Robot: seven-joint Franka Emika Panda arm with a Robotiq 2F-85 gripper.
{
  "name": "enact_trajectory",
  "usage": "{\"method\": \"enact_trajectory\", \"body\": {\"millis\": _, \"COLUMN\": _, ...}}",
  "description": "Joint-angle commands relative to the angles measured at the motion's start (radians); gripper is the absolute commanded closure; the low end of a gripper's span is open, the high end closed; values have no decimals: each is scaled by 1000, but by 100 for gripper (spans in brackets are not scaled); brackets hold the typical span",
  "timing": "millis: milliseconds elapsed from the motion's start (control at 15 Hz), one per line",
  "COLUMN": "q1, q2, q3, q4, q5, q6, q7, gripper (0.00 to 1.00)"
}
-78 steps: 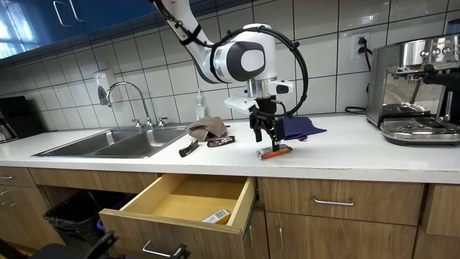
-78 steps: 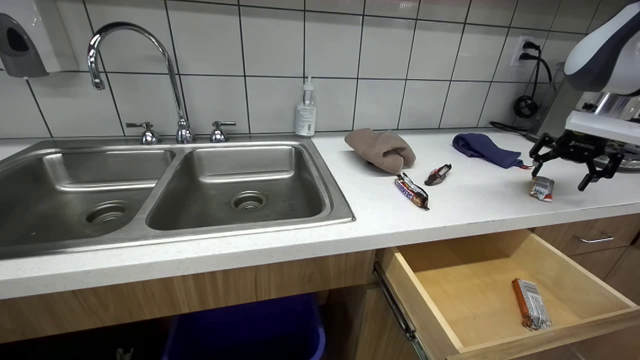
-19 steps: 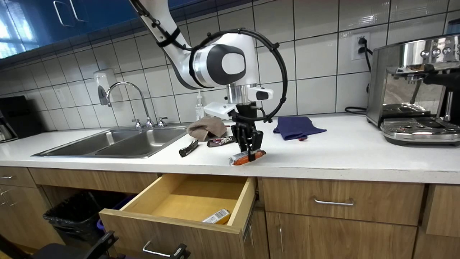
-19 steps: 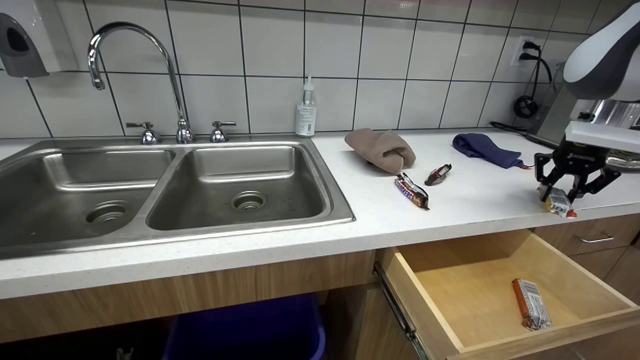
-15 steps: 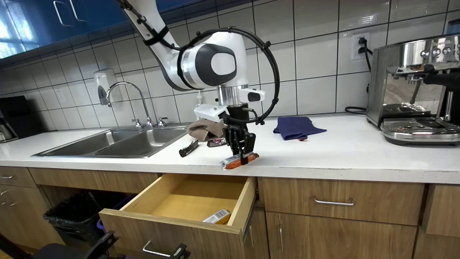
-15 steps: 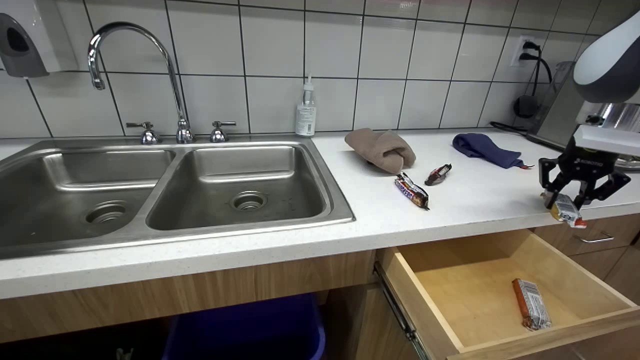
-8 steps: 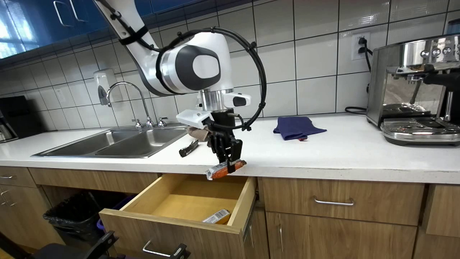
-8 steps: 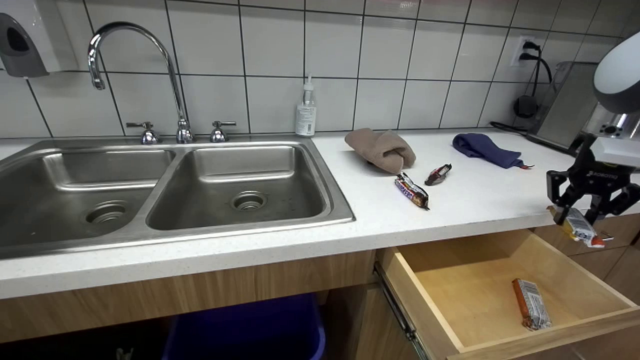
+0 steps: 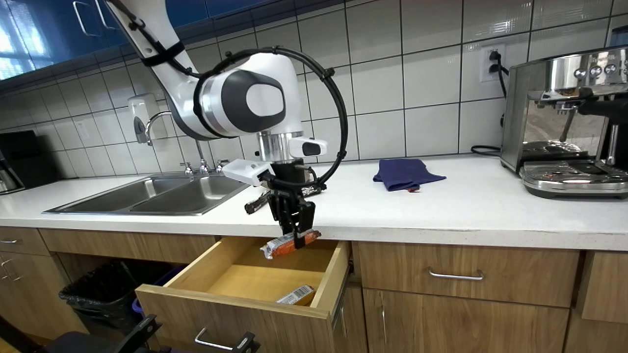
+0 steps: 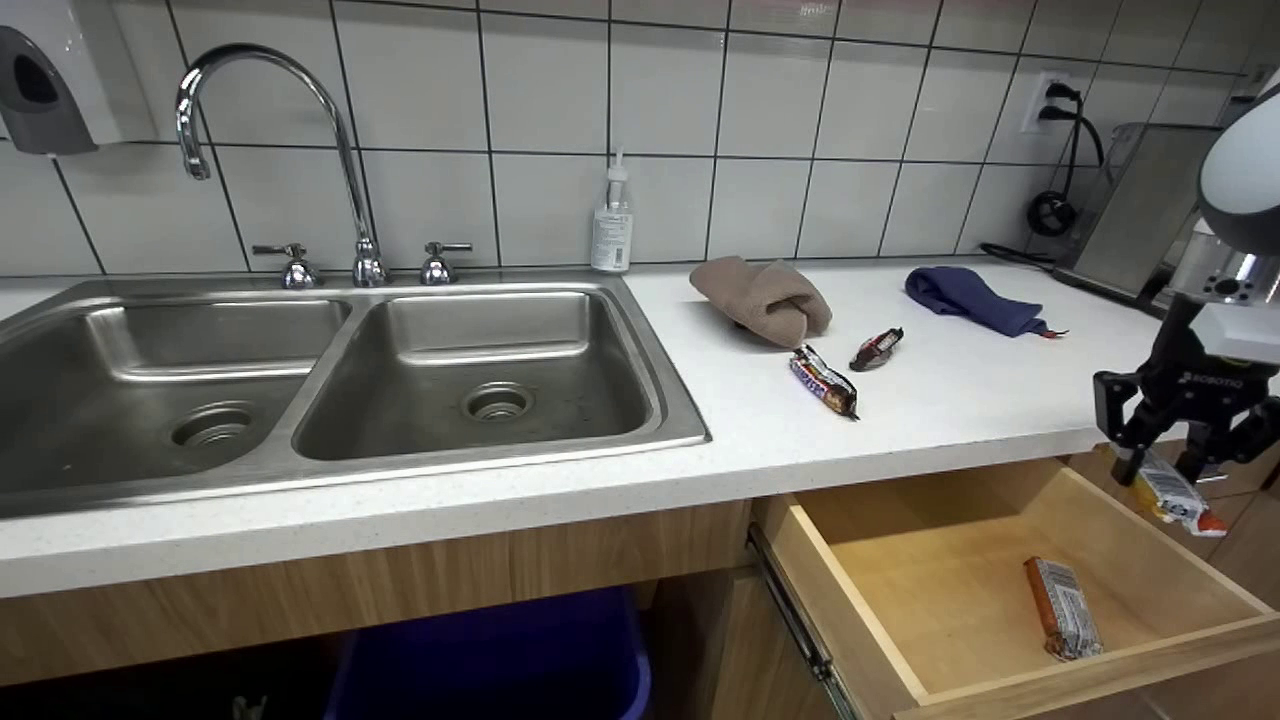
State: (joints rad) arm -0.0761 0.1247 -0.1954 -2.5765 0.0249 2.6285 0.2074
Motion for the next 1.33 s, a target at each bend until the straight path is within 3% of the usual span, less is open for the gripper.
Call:
{"method": "enact_trajectory", "body": {"millis": 0, "q1": 2, "q2": -16, "q3": 23, "q4": -23, "q5": -22, "q6": 23, "q7": 35, "gripper": 84}}
{"method": "enact_trajectory", "body": {"millis": 1267, "q1": 49, "q2": 199, "q3": 18, "q4": 126, "q5": -38, "q6": 77, "q7": 64, "gripper": 84}}
